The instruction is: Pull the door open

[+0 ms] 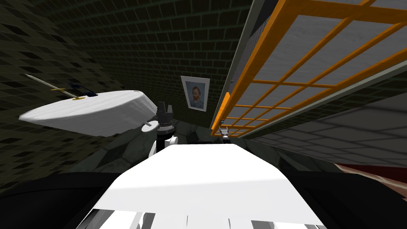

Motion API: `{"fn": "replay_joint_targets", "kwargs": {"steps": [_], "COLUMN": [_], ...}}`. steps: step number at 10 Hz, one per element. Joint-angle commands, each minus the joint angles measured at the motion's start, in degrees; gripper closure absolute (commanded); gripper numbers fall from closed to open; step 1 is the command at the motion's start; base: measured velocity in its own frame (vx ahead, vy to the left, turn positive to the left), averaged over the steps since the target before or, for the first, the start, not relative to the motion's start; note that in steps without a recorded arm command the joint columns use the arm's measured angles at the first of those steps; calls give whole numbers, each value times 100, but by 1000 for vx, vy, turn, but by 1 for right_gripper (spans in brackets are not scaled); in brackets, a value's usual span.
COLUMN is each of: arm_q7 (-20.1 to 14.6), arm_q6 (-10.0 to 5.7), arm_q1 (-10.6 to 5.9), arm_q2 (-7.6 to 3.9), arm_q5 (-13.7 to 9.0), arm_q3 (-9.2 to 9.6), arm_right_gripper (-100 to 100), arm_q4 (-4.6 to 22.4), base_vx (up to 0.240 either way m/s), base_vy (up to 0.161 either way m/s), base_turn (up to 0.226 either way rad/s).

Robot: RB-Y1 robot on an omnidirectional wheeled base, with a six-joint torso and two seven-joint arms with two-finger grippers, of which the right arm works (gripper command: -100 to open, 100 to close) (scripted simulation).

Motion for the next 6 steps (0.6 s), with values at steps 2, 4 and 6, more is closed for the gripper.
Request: {"fn": "replay_joint_targets", "kwargs": {"steps": [2, 4, 6], "arm_q7": [-386, -742, -1027], "arm_q6": [29, 55, 67], "arm_q1": [23, 48, 58], "arm_q2": [14, 33, 41], "arm_q5": [-115, -253, -313], "arm_q3": [68, 150, 186], "arm_right_gripper": [-100, -100, -100], "arm_q4": [-66, -133, -163], "base_vx": [-55, -58, -39], "base_vy": [-40, -38, -37], "base_turn": [53, 48, 22]}}
